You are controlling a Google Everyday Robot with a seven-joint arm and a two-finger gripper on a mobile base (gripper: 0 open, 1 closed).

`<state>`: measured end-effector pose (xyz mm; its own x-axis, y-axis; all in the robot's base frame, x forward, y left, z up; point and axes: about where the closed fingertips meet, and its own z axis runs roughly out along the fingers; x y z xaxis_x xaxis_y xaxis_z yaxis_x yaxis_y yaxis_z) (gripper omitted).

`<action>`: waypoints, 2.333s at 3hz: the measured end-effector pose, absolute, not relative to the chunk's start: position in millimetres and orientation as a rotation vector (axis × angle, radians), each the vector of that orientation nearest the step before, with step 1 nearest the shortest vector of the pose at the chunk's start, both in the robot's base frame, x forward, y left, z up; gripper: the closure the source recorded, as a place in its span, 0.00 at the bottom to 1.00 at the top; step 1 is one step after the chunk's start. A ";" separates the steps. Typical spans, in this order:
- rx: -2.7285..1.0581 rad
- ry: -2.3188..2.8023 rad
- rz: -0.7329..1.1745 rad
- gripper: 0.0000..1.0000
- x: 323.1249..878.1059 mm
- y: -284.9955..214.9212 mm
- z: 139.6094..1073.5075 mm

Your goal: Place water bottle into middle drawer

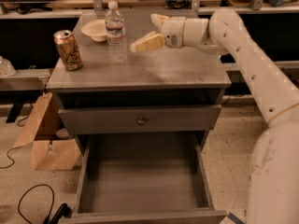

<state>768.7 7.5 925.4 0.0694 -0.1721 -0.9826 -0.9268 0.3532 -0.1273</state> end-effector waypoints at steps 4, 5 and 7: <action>-1.115 1.293 0.985 0.57 780.4 118.3 913.0; -1.128 1.281 0.936 0.80 759.7 113.3 930.5; -0.989 1.261 0.749 1.00 659.5 58.5 1006.1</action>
Offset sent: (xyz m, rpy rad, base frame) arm 0.0300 0.1041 -0.0203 0.1650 0.0709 0.1451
